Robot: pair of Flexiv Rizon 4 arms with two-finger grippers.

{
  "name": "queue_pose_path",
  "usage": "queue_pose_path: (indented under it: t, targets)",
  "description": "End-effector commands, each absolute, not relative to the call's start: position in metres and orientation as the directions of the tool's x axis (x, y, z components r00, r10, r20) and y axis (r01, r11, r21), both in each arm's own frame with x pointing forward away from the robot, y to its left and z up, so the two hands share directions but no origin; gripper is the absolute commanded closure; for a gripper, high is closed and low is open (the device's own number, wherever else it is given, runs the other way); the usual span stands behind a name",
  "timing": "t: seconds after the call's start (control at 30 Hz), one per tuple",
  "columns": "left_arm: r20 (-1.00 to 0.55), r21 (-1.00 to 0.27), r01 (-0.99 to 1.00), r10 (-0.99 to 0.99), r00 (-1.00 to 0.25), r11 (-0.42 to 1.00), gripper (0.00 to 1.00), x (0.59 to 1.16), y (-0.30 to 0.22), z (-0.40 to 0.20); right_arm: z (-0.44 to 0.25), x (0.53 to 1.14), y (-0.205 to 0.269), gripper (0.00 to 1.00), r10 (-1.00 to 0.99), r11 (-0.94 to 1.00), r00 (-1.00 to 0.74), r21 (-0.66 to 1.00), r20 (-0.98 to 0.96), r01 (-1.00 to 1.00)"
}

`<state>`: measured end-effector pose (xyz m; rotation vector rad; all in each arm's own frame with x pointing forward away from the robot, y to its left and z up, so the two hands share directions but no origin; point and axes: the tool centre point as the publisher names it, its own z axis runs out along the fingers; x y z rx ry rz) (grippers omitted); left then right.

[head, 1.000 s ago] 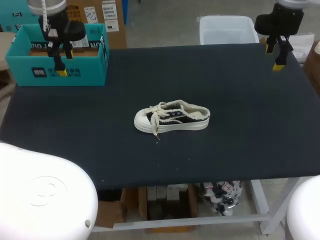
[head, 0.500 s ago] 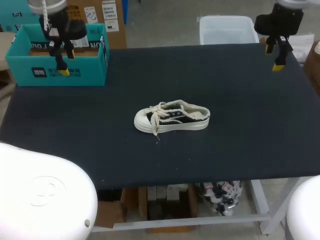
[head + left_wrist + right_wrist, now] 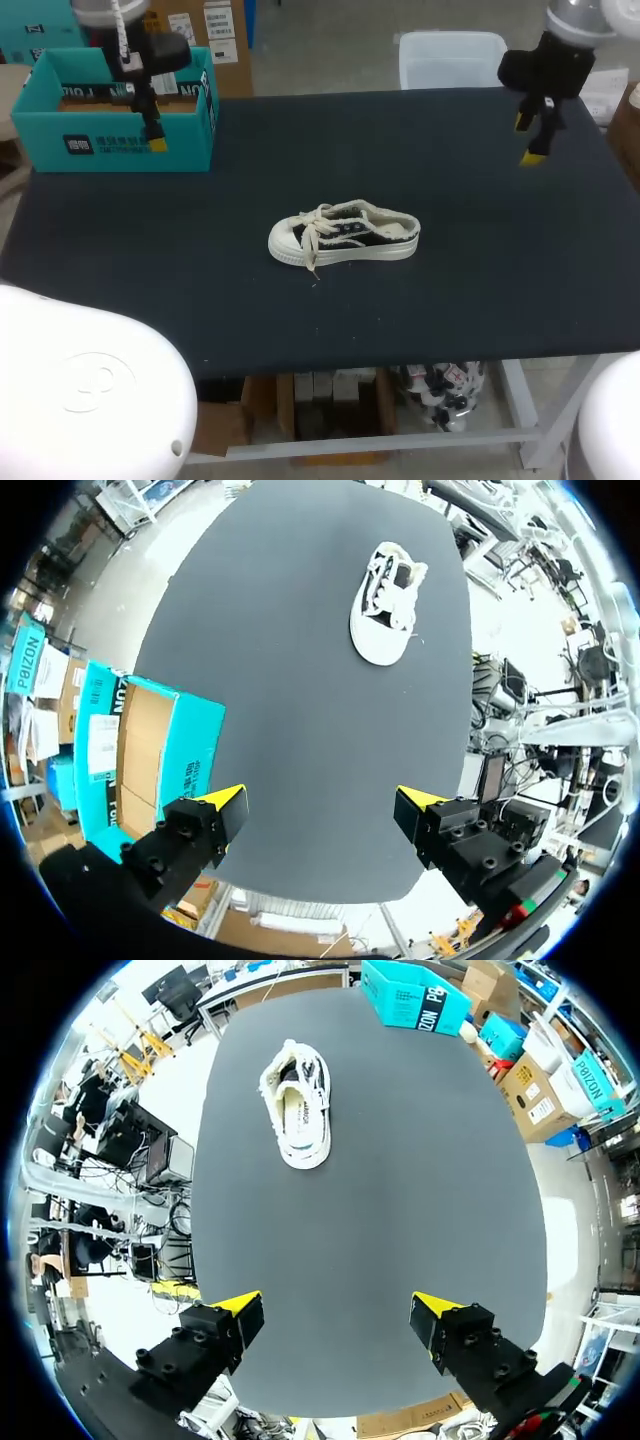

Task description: Open the shoe tongue, take the insole out of the shoe, put the insole back into the shoe, and pack the shoe into the shoebox

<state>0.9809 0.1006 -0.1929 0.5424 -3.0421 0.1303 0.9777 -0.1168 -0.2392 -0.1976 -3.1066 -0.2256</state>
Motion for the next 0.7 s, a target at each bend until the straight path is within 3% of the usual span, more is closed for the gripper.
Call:
queue_pose_path:
  t: [0.03,0.7]
  targets:
    - [0.104,-0.093,-0.459,-0.450,-0.887,0.883,0.00,0.982,0.093,-0.198,-0.252,0.965,-0.111,0.00,0.158,0.972,-0.987,0.182,-0.026,0.151]
    - [0.215,-0.113,-0.692,-0.662,-0.718,0.713,0.00,0.967,0.057,-0.219,-0.300,0.928,-0.033,0.00,0.130,0.935,-0.991,0.327,0.045,0.137]
